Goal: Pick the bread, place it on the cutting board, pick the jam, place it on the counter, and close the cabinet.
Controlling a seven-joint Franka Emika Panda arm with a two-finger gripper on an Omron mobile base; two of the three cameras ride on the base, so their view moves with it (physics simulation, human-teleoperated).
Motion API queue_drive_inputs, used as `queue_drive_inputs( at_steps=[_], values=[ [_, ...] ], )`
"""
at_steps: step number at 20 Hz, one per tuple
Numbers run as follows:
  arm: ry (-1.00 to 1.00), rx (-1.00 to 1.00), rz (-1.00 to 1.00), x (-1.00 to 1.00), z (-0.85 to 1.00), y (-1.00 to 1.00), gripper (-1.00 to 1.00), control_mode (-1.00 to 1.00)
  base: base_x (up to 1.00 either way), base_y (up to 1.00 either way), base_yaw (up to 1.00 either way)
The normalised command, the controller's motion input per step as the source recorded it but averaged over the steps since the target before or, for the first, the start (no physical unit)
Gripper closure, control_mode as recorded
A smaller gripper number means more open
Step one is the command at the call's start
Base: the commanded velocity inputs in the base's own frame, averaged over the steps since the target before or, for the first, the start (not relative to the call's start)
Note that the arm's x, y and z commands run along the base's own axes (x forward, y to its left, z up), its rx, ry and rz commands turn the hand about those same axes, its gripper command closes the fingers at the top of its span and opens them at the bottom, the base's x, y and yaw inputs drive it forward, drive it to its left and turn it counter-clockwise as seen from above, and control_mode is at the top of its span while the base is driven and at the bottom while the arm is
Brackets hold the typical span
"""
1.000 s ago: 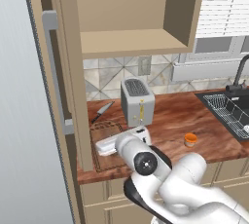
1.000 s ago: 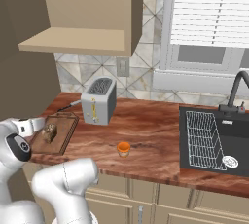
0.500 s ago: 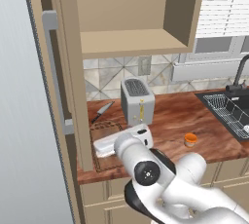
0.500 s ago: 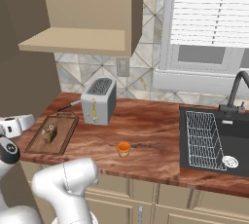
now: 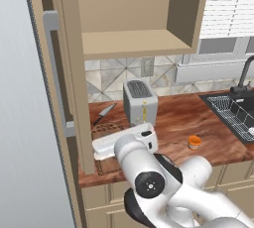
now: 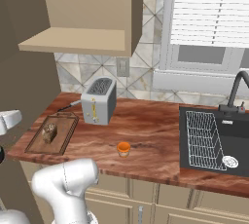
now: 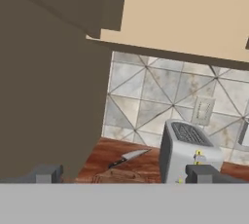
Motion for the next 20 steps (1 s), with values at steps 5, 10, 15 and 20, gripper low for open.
queue_drive_inputs(
  at_steps=[5, 10, 15, 20],
  values=[
    [-0.11, 0.01, 0.0, -0.16, 0.26, -0.11, -1.0, -1.0, 0.0, 0.0, 0.0],
    [-0.1, 0.0, 0.0, -0.14, 0.19, -0.19, -1.0, -1.0, 0.0, 0.0, 0.0],
    [-0.1, 0.0, 0.0, -0.19, 0.19, -0.26, -1.0, -1.0, 0.0, 0.0, 0.0],
    [-0.11, 0.0, 0.0, -0.32, 0.17, -0.23, -1.0, -1.0, 0.0, 0.0, 0.0]
  ],
)
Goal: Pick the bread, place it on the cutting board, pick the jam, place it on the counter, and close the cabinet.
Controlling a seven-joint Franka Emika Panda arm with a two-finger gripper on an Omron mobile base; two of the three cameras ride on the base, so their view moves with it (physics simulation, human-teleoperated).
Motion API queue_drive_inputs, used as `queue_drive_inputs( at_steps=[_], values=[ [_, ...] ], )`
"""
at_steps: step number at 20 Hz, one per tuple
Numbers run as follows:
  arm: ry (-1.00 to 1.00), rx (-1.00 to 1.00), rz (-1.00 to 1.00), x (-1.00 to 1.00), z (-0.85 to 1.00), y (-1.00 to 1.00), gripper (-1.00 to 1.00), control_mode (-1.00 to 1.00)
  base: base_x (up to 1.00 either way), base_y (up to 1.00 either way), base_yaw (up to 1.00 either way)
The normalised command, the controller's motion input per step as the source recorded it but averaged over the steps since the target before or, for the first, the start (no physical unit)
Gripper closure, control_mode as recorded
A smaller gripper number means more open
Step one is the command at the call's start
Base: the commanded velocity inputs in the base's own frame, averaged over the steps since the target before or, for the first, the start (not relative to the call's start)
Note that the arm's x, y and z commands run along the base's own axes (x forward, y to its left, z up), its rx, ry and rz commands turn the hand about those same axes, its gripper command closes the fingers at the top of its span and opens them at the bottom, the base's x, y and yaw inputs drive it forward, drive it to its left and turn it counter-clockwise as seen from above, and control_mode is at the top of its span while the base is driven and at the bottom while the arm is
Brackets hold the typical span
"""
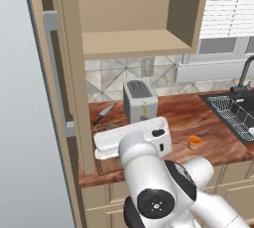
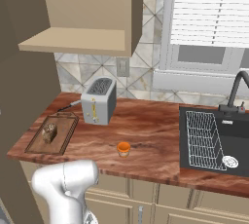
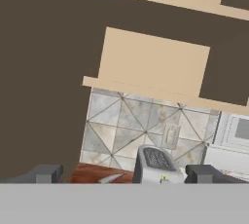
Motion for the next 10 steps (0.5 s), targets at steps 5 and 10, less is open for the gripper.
queue_drive_inputs(
  at_steps=[5, 10],
  values=[
    [-0.2, 0.0, 0.0, -0.57, 0.12, -0.04, -1.0, -1.0, 0.0, 0.0, 0.0],
    [-0.21, 0.0, 0.0, -0.63, 0.1, 0.0, -1.0, -1.0, 0.0, 0.0, 0.0]
  ],
)
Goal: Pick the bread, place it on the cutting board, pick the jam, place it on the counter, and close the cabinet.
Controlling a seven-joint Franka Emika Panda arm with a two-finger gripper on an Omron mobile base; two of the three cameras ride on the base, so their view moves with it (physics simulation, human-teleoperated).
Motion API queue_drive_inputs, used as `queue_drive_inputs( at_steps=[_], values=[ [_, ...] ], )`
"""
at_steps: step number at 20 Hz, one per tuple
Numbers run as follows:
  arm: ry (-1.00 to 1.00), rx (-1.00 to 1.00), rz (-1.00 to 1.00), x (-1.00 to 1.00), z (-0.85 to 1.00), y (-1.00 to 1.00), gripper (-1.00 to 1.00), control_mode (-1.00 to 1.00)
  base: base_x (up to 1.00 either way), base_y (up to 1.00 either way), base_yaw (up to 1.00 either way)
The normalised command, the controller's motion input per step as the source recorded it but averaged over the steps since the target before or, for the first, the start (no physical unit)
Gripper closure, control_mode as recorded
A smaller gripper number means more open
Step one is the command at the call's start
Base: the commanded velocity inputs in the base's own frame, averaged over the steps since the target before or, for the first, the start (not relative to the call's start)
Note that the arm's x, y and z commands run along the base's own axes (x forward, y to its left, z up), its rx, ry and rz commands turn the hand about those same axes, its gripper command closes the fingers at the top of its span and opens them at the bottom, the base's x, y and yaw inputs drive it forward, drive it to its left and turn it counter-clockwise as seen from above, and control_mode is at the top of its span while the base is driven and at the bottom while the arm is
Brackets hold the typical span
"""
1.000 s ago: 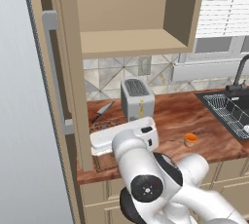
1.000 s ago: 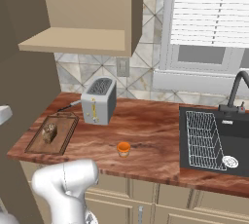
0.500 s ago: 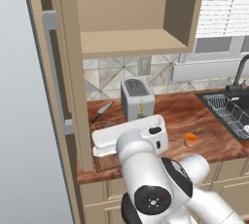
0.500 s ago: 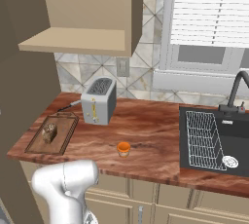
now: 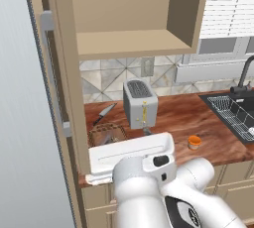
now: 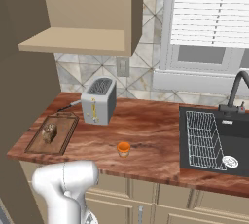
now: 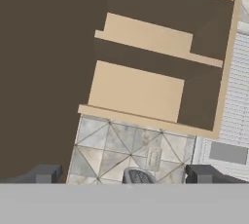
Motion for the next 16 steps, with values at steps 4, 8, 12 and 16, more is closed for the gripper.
queue_drive_inputs(
  at_steps=[4, 8, 12, 16],
  values=[
    [-0.16, 0.0, 0.0, -0.54, 0.17, -0.06, -1.0, -1.0, 0.0, 0.0, 0.0],
    [-0.14, 0.0, 0.0, -0.63, 0.15, -0.04, -1.0, -1.0, 0.0, 0.0, 0.0],
    [-0.16, 0.0, 0.0, -0.65, 0.16, -0.05, -1.0, -1.0, 0.0, 0.0, 0.0],
    [-0.15, 0.0, 0.0, -0.64, 0.2, -0.04, -1.0, -1.0, 0.0, 0.0, 0.0]
  ],
)
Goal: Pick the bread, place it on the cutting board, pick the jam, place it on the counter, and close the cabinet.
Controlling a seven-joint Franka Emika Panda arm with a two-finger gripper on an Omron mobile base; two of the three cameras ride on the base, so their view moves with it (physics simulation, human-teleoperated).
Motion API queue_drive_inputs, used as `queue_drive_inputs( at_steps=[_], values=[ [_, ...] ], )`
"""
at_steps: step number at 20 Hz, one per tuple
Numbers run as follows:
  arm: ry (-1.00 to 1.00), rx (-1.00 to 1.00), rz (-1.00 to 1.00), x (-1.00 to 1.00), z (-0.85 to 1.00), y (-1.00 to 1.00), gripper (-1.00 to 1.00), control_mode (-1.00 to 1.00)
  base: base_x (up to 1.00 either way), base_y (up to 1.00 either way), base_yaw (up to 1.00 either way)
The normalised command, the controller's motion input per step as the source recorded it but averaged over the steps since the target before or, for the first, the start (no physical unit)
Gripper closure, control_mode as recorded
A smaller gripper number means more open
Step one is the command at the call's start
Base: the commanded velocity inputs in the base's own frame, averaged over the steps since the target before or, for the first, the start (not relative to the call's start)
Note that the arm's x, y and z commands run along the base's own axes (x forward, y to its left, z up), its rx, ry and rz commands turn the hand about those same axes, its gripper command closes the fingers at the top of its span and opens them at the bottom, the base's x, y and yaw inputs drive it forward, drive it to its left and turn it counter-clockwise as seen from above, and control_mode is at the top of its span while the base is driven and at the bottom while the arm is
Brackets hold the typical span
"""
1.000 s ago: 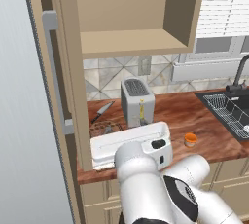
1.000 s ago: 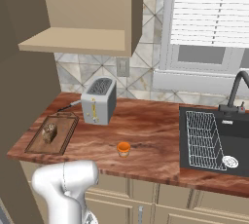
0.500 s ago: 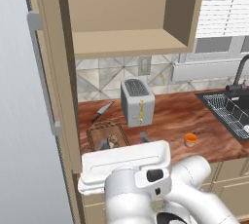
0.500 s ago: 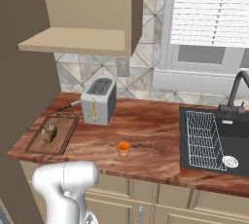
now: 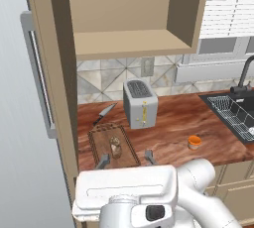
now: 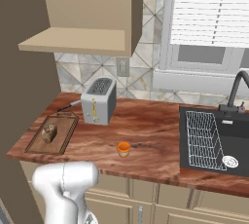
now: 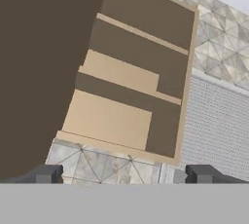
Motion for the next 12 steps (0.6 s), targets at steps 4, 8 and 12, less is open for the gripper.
queue_drive_inputs(
  at_steps=[4, 8, 12],
  values=[
    [-0.16, 0.0, 0.0, -0.65, 0.25, -0.02, -1.0, -1.0, 0.0, 0.0, 0.0],
    [-0.14, 0.0, 0.0, -0.67, 0.3, 0.0, -1.0, -1.0, 0.0, 0.0, 0.0],
    [-0.11, 0.0, 0.0, -0.75, 0.27, 0.0, -1.0, -1.0, 0.0, 0.0, 0.0]
  ],
)
